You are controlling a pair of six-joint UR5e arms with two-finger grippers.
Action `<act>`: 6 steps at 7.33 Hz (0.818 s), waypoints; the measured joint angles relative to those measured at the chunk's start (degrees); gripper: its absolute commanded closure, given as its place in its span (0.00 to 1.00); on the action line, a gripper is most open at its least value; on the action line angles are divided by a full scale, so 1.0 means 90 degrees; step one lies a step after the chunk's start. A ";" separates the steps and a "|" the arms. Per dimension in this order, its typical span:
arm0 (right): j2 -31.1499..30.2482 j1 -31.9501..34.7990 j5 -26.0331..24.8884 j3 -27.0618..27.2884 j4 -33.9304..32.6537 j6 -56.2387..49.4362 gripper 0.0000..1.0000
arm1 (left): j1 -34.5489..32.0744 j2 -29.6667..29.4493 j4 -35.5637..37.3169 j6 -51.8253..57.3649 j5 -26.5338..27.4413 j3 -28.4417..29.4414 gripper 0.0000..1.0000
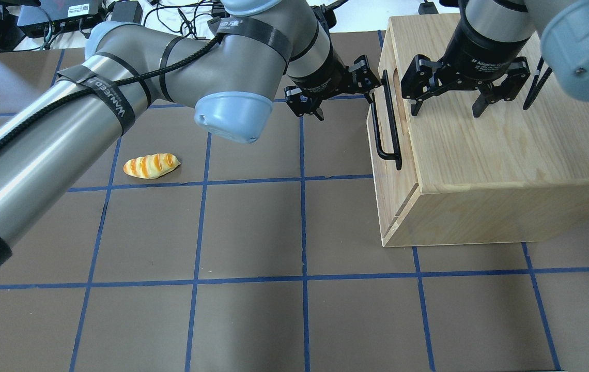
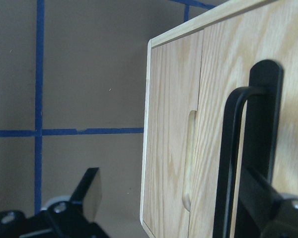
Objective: Open upper drawer
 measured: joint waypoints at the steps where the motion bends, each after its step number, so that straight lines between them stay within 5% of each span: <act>1: 0.0000 0.0000 0.0002 0.0000 0.0000 0.0000 0.00 | -0.0072 -0.0047 0.0010 -0.0121 -0.0005 0.0000 0.00; 6: 0.0000 0.0000 0.0005 0.0000 0.0000 0.0000 0.00 | -0.0206 -0.0181 0.0010 -0.0435 0.0025 0.0004 0.00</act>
